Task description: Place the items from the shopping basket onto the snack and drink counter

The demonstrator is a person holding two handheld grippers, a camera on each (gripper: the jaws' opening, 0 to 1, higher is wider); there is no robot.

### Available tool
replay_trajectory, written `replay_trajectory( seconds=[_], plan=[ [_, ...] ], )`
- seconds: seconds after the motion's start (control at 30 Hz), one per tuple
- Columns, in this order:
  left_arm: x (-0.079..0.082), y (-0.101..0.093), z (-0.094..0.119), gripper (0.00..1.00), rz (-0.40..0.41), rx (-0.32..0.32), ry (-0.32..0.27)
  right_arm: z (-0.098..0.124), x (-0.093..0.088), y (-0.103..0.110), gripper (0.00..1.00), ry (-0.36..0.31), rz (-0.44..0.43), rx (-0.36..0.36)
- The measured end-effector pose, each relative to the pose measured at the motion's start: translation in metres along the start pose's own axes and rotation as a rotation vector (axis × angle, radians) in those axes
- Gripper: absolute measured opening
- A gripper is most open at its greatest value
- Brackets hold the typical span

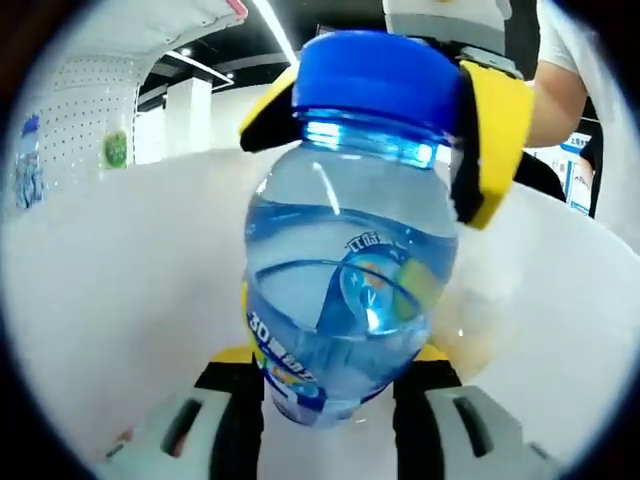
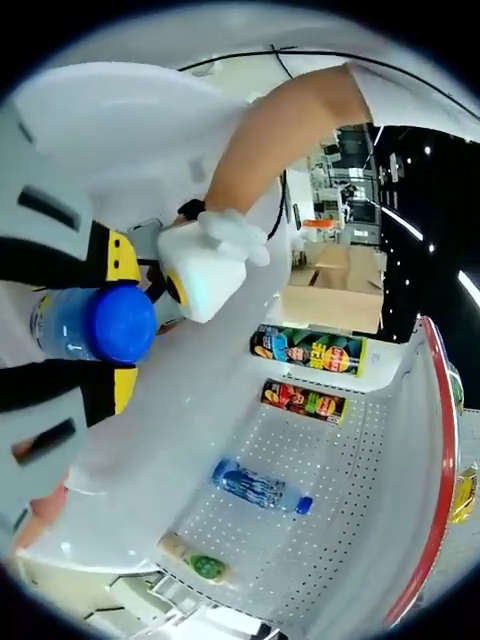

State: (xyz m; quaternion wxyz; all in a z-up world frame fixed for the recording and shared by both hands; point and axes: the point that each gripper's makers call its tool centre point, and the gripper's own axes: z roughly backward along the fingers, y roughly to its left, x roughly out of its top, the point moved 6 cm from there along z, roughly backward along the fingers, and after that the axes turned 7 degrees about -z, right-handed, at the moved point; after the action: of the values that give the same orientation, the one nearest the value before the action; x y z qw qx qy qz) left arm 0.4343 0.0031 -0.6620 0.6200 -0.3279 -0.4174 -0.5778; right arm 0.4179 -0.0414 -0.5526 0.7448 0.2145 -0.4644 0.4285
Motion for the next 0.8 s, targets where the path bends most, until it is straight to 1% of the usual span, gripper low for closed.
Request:
replay_trajectory(
  seconds=[0.03, 0.17, 0.37, 0.5, 0.67, 0.7, 0.8],
  plan=[
    [0.002, 0.000, 0.003, 0.51, -0.010, 0.006, -0.003, 0.003, 0.004, 0.001, 0.24, -0.009, 0.008, 0.000],
    [0.015, -0.004, 0.014, 0.51, -0.007, 0.016, -0.027, 0.013, 0.019, 0.005, 0.25, -0.026, 0.008, 0.004],
    [0.032, -0.009, 0.028, 0.51, 0.006, 0.050, -0.018, 0.023, 0.036, 0.010, 0.25, -0.034, 0.020, 0.008],
    [0.044, -0.014, 0.039, 0.51, 0.022, 0.057, -0.042, 0.033, 0.050, 0.012, 0.25, -0.053, 0.008, 0.014],
    [0.061, -0.015, 0.054, 0.51, 0.014, 0.080, -0.053, 0.043, 0.069, 0.016, 0.25, -0.070, 0.013, 0.015],
    [0.067, -0.016, 0.058, 0.51, 0.017, 0.083, -0.052, 0.045, 0.075, 0.017, 0.25, -0.074, 0.016, 0.016],
    [0.074, -0.016, 0.064, 0.51, 0.011, 0.093, -0.046, 0.048, 0.084, 0.021, 0.25, -0.083, 0.033, 0.017]
  ],
)
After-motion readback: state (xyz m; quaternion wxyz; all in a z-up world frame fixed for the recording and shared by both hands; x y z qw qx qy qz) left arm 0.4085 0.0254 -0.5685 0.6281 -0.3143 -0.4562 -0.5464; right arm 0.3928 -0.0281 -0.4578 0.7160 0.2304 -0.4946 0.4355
